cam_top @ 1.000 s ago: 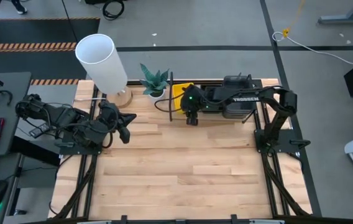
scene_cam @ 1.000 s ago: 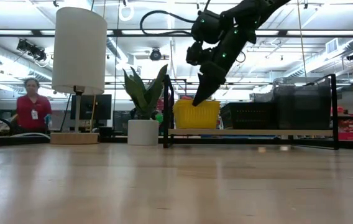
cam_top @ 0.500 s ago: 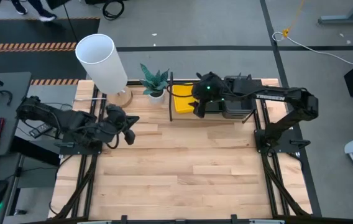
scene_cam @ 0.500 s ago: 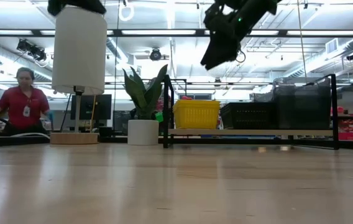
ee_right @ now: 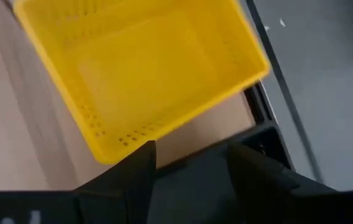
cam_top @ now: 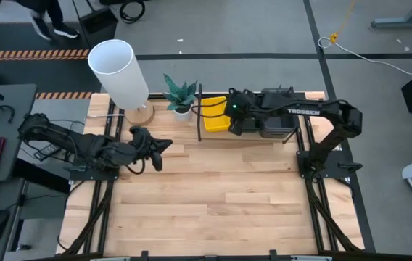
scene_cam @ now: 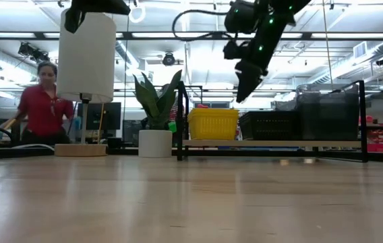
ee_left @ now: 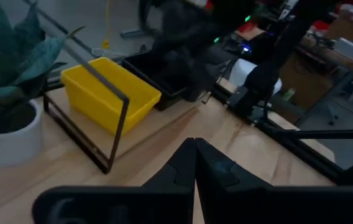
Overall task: Stack baskets on shelf by color
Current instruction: Put the stacked yellow bins on the shelf
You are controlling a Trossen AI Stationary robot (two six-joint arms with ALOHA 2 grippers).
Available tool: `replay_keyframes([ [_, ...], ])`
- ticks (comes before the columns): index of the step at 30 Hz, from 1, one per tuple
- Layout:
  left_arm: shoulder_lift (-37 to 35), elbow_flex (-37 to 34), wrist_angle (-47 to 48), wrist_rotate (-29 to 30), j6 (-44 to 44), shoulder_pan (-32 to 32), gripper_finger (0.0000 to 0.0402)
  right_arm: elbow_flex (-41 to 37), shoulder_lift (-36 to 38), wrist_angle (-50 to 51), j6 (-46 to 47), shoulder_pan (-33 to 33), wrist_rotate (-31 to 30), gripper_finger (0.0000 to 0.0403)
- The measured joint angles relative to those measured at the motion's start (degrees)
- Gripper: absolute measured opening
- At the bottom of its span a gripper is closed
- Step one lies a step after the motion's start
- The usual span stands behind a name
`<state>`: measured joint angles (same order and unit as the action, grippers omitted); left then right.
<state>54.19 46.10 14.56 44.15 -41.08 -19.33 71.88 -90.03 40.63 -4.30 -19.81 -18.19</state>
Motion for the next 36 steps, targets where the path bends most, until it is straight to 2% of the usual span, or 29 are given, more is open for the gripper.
replay_keyframes([
  [7,-0.02,-0.01,-3.59,-0.53,1.24,-0.3,0.0007,0.0,-3.66,-0.52,-8.95,-0.77,-0.02,0.0194],
  [15,-0.02,-0.01,-3.63,-0.55,1.38,-1.22,0.0018,0.0,-3.73,-2.88,-11.17,-1.07,2.72,0.0187],
  [19,-0.02,-0.01,-3.57,-0.53,1.88,-1.2,0.0011,0.0,-3.73,-3.52,-12.15,-1.07,4.05,0.0187],
  [24,-0.02,-0.01,-3.55,-0.53,1.92,-1.22,0.0008,0.0,-3.73,-4.76,-12.39,-0.87,7.54,0.0187],
  [31,-0.02,-0.01,-3.57,-0.53,1.89,-1.22,0.0022,0.0,-3.73,-5.42,-12.22,1.64,7.79,0.0187],
  [34,-0.45,-0.01,-4.26,-1.69,1.14,-1.32,0.0016,0.58,-3.08,-4.0,-8.5,2.9,7.81,0.0187],
  [36,-1.15,-0.01,-6.62,-2.31,3.83,-1.94,0.0009,1.25,-1.34,-4.31,-5.85,3.27,10.01,0.0187],
])
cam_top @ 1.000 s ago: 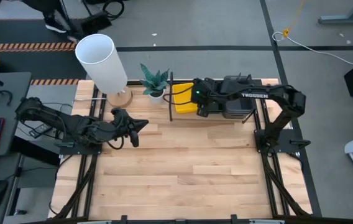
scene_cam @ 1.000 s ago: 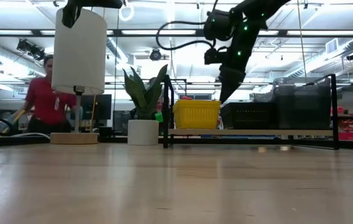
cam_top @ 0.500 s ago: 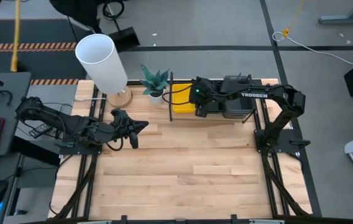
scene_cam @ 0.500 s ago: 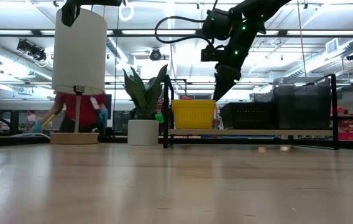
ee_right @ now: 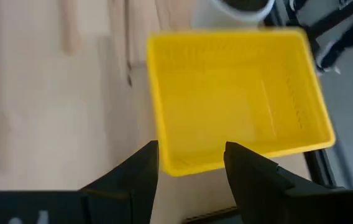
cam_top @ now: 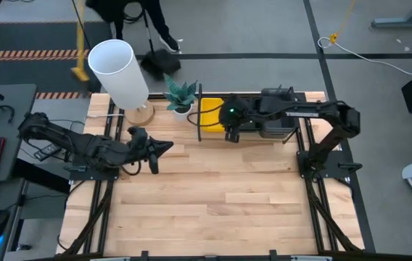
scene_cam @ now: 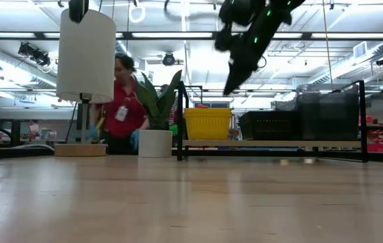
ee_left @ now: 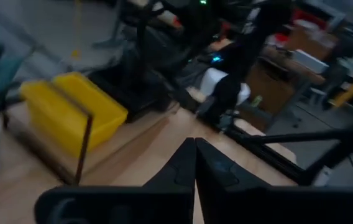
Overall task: Stack baskets on shelf by color
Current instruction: Put the stacked yellow bins on the shelf, then return to Home Position
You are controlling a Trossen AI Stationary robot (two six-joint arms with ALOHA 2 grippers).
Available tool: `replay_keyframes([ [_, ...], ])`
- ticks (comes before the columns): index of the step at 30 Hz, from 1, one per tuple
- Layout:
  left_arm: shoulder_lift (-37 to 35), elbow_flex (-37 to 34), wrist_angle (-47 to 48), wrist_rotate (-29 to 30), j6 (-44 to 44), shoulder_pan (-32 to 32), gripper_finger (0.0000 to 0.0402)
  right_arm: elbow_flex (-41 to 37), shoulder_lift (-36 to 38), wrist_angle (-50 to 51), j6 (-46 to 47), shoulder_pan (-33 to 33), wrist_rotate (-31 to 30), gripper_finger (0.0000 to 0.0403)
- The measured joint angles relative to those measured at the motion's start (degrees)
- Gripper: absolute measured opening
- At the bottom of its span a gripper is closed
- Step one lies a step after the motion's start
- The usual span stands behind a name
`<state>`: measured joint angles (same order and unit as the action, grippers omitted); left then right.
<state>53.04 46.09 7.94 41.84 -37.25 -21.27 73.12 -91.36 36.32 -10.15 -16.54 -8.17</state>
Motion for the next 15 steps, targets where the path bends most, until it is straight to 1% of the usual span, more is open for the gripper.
replay_keyframes([
  [3,-1.77,0.0,-2.1,-0.24,6.7,-1.17,0.0005,0.06,3.6,-0.64,3.17,0.03,3.32,0.0186],
  [6,-3.93,-0.36,-1.5,-0.28,10.74,-0.73,0.0006,0.04,7.04,-0.3,5.3,0.13,4.17,0.0179],
  [8,-5.94,-2.43,-1.57,-0.16,10.84,0.25,0.0006,-0.02,9.47,-0.37,6.19,0.27,5.63,0.0171],
  [10,-8.3,-5.74,-2.88,-1.79,9.81,1.69,0.0005,-0.71,11.75,-0.55,7.71,0.76,7.35,0.0163],
  [13,-12.41,-11.65,-7.99,-5.17,7.96,4.16,0.0004,-2.73,15.03,-1.13,10.9,2.16,9.3,0.0152],
  [15,-15.28,-15.47,-11.09,-6.32,7.4,6.05,0.0004,-5.03,17.46,-4.09,13.02,3.73,10.53,0.0145],
])
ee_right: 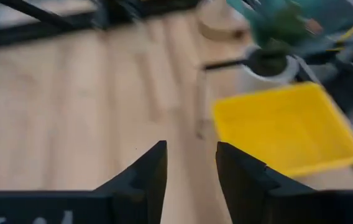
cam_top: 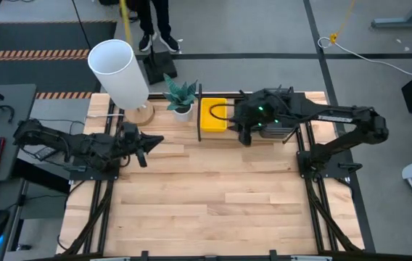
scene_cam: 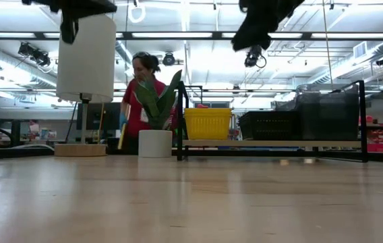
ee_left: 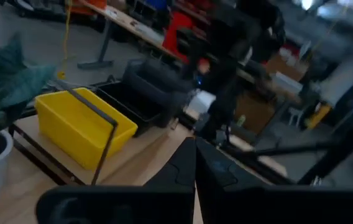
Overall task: Stack baskets on shelf by color
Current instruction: Return to Home Position
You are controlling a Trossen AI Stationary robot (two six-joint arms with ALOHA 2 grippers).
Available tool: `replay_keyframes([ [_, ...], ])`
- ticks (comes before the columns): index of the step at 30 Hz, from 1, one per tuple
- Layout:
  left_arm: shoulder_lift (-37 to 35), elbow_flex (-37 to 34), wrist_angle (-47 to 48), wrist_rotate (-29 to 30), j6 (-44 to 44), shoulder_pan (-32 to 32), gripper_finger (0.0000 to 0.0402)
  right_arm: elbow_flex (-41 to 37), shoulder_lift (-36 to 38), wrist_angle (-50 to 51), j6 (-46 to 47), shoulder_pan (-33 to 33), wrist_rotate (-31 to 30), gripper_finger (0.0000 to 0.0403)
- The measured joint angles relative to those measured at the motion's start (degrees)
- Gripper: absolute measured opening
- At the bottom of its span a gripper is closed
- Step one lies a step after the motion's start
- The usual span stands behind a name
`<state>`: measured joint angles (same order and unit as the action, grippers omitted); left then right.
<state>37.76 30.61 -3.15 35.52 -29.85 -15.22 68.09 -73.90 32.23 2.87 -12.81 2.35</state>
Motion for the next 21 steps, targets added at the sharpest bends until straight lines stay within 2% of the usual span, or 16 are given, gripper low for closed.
replay_keyframes([
  [4,-5.78,-5.75,-6.47,-3.26,0.38,5.56,0.0003,-5.94,5.24,-9.26,3.53,2.5,5.57,0.0131],
  [7,-10.36,-8.12,-6.43,-7.17,0.38,11.64,0.0002,-12.16,10.36,-17.98,8.22,2.76,8.43,0.0117],
  [11,-14.44,-11.2,-5.84,-11.92,-1.02,19.07,0.0001,-22.21,17.43,-28.89,14.98,1.75,8.26,0.0088],
  [14,-16.61,-13.59,-6.02,-14.97,-2.86,22.65,0.0001,-28.64,22.68,-33.43,20.03,1.08,8.09,0.006],
  [18,-19.14,-16.66,-5.91,-19.2,-6.1,25.07,0.0001,-36.04,29.3,-37.38,25.33,1.26,6.71,0.0021],
  [21,-21.11,-18.55,-6.01,-20.08,-7.4,25.43,0.0001,-40.88,34.19,-40.18,27.56,1.67,4.57,0.0005],
])
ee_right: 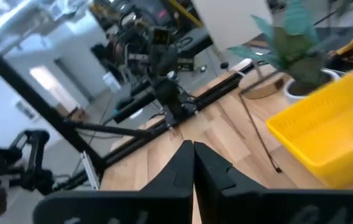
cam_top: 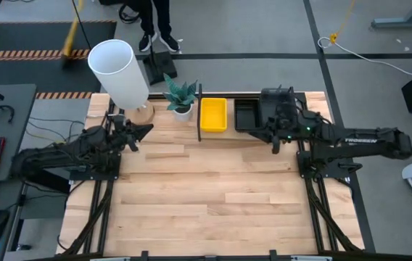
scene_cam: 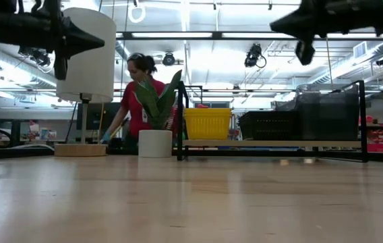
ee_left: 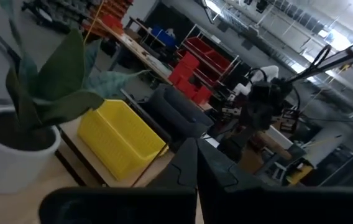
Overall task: Stack baskets on shelf by color
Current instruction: Return to Home Position
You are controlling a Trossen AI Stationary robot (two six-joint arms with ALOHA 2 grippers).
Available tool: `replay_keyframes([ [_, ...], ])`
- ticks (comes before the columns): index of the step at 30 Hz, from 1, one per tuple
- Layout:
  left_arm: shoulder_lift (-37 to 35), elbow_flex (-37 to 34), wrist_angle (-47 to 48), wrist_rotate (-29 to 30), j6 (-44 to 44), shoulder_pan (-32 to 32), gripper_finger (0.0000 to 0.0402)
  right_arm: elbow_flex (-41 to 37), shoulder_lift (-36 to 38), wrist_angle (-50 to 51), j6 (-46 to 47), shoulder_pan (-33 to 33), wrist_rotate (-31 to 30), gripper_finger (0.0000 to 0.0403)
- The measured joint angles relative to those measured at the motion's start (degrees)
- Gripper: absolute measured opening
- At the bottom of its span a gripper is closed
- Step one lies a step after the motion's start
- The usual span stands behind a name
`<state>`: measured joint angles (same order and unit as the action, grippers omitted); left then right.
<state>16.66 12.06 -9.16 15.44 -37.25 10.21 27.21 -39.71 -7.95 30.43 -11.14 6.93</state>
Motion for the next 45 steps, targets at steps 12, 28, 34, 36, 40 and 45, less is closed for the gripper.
replay_keyframes([
  [12,-2.48,-8.3,-4.07,0.37,-7.15,-1.51,0.0,-18.54,8.9,-17.05,9.73,0.27,-3.66,0.0006],
  [28,-2.57,-11.55,-3.35,3.69,-15.61,-1.39,0.0,-26.85,21.15,-15.09,14.17,1.15,-2.8,0.0002],
  [34,-2.59,-11.57,-3.17,3.42,-12.74,-1.46,0.0004,-26.85,27.11,-6.44,16.38,0.8,-4.36,0.0006],
  [36,-2.53,-11.59,-2.0,3.39,-10.7,-1.46,0.0011,-26.85,27.45,-4.62,16.14,0.8,-6.42,0.0009],
  [40,-2.52,-11.59,4.1,3.37,-2.86,-1.46,0.0026,-26.85,26.95,-1.81,10.82,0.8,-9.15,0.0014],
  [45,-1.17,-11.59,4.32,2.95,8.2,-1.46,0.0035,-26.85,26.87,0.9,-1.64,0.8,-7.98,0.0013],
])
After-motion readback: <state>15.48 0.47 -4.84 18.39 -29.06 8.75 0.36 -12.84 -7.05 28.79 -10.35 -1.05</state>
